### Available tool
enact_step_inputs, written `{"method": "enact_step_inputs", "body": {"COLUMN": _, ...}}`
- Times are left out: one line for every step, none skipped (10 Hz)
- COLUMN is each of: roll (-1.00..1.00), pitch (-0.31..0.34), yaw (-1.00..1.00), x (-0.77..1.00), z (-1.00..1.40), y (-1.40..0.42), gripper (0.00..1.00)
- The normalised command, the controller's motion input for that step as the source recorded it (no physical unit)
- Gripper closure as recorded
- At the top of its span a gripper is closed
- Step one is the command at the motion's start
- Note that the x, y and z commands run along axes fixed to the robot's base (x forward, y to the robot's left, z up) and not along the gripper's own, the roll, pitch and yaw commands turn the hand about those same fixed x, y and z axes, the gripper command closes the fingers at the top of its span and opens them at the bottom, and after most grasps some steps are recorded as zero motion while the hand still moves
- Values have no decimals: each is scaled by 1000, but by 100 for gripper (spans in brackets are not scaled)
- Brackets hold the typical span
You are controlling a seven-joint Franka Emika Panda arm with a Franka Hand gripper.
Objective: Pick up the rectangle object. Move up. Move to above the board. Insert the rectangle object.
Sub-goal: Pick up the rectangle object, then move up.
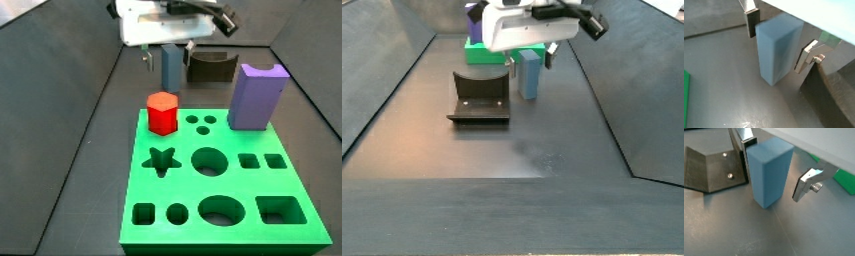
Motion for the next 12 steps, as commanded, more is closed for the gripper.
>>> {"method": "enact_step_inputs", "body": {"roll": 0, "pitch": 0, "yaw": 0, "x": 0, "z": 0, "y": 0, "gripper": 100}}
{"method": "enact_step_inputs", "body": {"roll": 0, "pitch": 0, "yaw": 0, "x": 0, "z": 0, "y": 0, "gripper": 100}}
{"method": "enact_step_inputs", "body": {"roll": 0, "pitch": 0, "yaw": 0, "x": 0, "z": 0, "y": 0, "gripper": 100}}
{"method": "enact_step_inputs", "body": {"roll": 0, "pitch": 0, "yaw": 0, "x": 0, "z": 0, "y": 0, "gripper": 100}}
{"method": "enact_step_inputs", "body": {"roll": 0, "pitch": 0, "yaw": 0, "x": 0, "z": 0, "y": 0, "gripper": 100}}
{"method": "enact_step_inputs", "body": {"roll": 0, "pitch": 0, "yaw": 0, "x": 0, "z": 0, "y": 0, "gripper": 100}}
{"method": "enact_step_inputs", "body": {"roll": 0, "pitch": 0, "yaw": 0, "x": 0, "z": 0, "y": 0, "gripper": 100}}
{"method": "enact_step_inputs", "body": {"roll": 0, "pitch": 0, "yaw": 0, "x": 0, "z": 0, "y": 0, "gripper": 100}}
{"method": "enact_step_inputs", "body": {"roll": 0, "pitch": 0, "yaw": 0, "x": 0, "z": 0, "y": 0, "gripper": 100}}
{"method": "enact_step_inputs", "body": {"roll": 0, "pitch": 0, "yaw": 0, "x": 0, "z": 0, "y": 0, "gripper": 100}}
{"method": "enact_step_inputs", "body": {"roll": 0, "pitch": 0, "yaw": 0, "x": 0, "z": 0, "y": 0, "gripper": 100}}
{"method": "enact_step_inputs", "body": {"roll": 0, "pitch": 0, "yaw": 0, "x": 0, "z": 833, "y": 0, "gripper": 100}}
